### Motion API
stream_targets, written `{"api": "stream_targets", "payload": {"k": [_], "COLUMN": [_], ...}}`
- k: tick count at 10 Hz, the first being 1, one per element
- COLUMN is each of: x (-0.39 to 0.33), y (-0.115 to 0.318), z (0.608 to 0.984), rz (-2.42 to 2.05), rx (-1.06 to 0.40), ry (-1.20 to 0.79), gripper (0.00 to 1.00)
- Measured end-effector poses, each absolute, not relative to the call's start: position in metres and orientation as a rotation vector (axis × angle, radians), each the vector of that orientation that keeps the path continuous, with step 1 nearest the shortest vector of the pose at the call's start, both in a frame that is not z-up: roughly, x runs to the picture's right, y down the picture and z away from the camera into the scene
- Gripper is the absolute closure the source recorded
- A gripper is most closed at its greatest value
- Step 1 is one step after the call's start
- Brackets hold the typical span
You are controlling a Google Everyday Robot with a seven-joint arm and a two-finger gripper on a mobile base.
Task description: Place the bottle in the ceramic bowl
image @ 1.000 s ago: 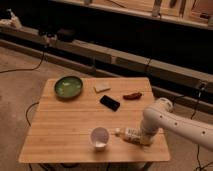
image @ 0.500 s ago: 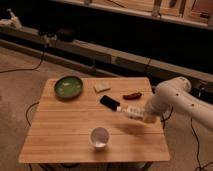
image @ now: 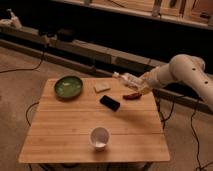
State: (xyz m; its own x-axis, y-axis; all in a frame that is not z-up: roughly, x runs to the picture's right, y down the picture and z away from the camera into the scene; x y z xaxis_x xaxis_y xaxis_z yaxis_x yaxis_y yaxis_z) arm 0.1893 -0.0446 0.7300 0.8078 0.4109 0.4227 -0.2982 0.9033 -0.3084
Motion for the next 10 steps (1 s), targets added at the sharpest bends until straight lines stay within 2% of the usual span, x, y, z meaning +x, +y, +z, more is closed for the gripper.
{"api": "stream_targets", "payload": {"k": [3, 7, 10], "x": [0.176, 0.167, 0.093], "y": [-0.084, -0.082, -0.078], "z": [0.720, 0.716, 0.733], "rz": [0.357, 0.309, 0.169], "rx": [-0.121, -0.133, -0.188], "ry": [-0.631, -0.647, -0.719], "gripper": [1.00, 1.00, 1.00]}}
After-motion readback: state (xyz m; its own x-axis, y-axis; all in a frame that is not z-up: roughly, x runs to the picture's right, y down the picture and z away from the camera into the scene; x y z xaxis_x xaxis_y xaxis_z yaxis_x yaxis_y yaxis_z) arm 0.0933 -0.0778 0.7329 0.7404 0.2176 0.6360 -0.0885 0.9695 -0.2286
